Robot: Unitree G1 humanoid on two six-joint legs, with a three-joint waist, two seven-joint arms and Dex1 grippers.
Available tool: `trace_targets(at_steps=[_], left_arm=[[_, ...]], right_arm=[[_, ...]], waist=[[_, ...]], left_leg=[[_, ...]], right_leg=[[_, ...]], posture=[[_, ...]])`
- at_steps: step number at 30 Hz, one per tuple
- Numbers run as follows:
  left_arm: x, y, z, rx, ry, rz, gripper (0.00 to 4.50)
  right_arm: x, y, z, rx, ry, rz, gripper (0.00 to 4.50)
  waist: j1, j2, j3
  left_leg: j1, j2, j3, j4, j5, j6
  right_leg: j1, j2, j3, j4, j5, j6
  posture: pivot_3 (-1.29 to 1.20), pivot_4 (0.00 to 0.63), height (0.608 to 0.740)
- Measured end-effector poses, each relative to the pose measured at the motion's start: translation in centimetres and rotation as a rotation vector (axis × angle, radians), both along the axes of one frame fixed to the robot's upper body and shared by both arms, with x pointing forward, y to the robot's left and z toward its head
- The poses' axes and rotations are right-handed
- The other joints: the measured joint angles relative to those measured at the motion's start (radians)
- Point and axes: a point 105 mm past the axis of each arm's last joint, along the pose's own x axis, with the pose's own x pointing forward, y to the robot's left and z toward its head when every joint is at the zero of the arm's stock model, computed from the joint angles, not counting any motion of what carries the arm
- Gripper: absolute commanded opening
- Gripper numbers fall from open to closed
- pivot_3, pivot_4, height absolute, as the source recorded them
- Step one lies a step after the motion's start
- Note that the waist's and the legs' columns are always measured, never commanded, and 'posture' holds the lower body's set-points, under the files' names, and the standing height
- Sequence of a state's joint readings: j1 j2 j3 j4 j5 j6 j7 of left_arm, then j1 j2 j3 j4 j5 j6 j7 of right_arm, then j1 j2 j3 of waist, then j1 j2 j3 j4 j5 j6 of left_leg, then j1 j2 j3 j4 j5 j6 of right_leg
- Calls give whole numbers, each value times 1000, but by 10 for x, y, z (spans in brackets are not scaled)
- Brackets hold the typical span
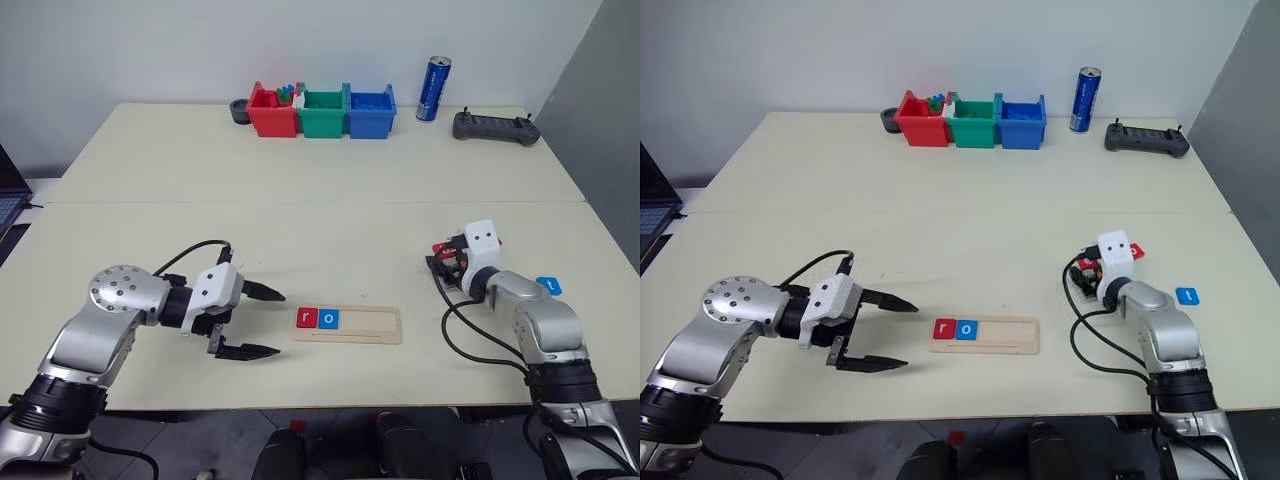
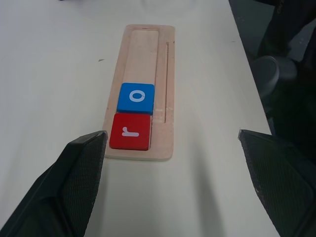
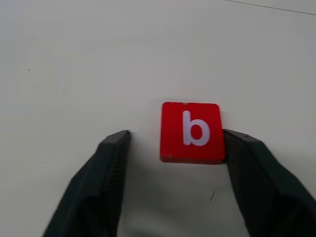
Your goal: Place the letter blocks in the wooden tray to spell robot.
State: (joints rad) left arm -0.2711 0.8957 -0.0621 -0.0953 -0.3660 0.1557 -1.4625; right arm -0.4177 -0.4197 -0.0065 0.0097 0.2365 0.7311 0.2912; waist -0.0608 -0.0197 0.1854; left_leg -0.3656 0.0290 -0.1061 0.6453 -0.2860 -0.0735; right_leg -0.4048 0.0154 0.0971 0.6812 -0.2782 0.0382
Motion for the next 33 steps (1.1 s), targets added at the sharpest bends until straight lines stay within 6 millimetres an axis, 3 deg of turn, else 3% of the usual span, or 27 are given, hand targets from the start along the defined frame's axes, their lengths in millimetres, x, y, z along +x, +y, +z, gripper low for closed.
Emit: trace_targets(at_steps=[2, 4, 9, 12, 15, 18, 22, 30, 31, 33], left_arm=[[-1, 1, -2, 2, 5, -14, 4500], [-2, 2, -3, 5, 9, -36, 4500], [-3, 12, -10, 17, 15, -60, 4500], [-3, 15, -15, 21, 11, -65, 4500], [-3, 14, -17, 11, 10, -84, 4500], [-1, 11, -18, 4, 0, -98, 4500], [1, 6, -18, 2, -10, -114, 4500], [3, 3, -18, -7, -19, -103, 4500], [3, 3, -19, -8, -16, -100, 4500], [2, 3, -20, -10, -14, -90, 4500]], right_arm=[[1, 1, 0, -2, -2, 5, 1456], [-3, 0, -1, -12, -2, 2, 1463], [-61, -1, -6, -80, 19, 22, 1463], [-98, 11, -9, -48, 62, 17, 1463], [-122, 21, -13, -10, 101, -23, 1463], [-134, 33, -16, 38, 122, -66, 1463], [-135, 37, -19, 65, 119, -135, 1463], [-123, 41, -9, 170, 78, -198, 4246], [-119, 38, -5, 165, 64, -199, 4477], [-113, 30, 9, 132, 23, -159, 4477]], waist=[[0, 0, 0], [0, 0, 0], [13, 0, -1], [11, 1, 0], [6, 1, 0], [2, 0, 0], [2, -1, -1], [0, -1, -1], [0, -1, -1], [1, 0, -1]], left_leg=[[0, 0, 0, 0, 0, 0], [0, 0, 0, 0, 0, 0], [-2, 0, -3, -1, -2, 3], [-2, 0, -3, -1, -2, 3], [-2, 0, -1, 0, -2, 3], [0, 1, -1, 0, -2, 3], [0, 1, -1, 0, -2, 3], [0, 1, -1, 0, -2, 3], [0, 1, -1, 0, -2, 3], [-1, 1, -1, 0, -2, 3]], right_leg=[[0, 0, 0, 0, 0, 0], [0, 0, 0, 0, 0, 0], [-1, 0, -3, -1, -2, -1], [-1, 0, -3, 0, -2, -2], [-1, 0, -1, 0, -4, 1], [-1, 0, -1, 0, -5, 4], [0, 1, -1, 0, -5, 4], [0, 0, 0, 0, -5, 4], [0, 0, 0, 0, -5, 4], [-1, 0, -1, 0, -5, 4]], posture=[[0, 150, 740], [0, 150, 740], [0, 150, 740], [0, 150, 740], [0, 150, 740], [0, 150, 740], [0, 150, 740], [0, 150, 740], [0, 150, 740], [0, 150, 740]])
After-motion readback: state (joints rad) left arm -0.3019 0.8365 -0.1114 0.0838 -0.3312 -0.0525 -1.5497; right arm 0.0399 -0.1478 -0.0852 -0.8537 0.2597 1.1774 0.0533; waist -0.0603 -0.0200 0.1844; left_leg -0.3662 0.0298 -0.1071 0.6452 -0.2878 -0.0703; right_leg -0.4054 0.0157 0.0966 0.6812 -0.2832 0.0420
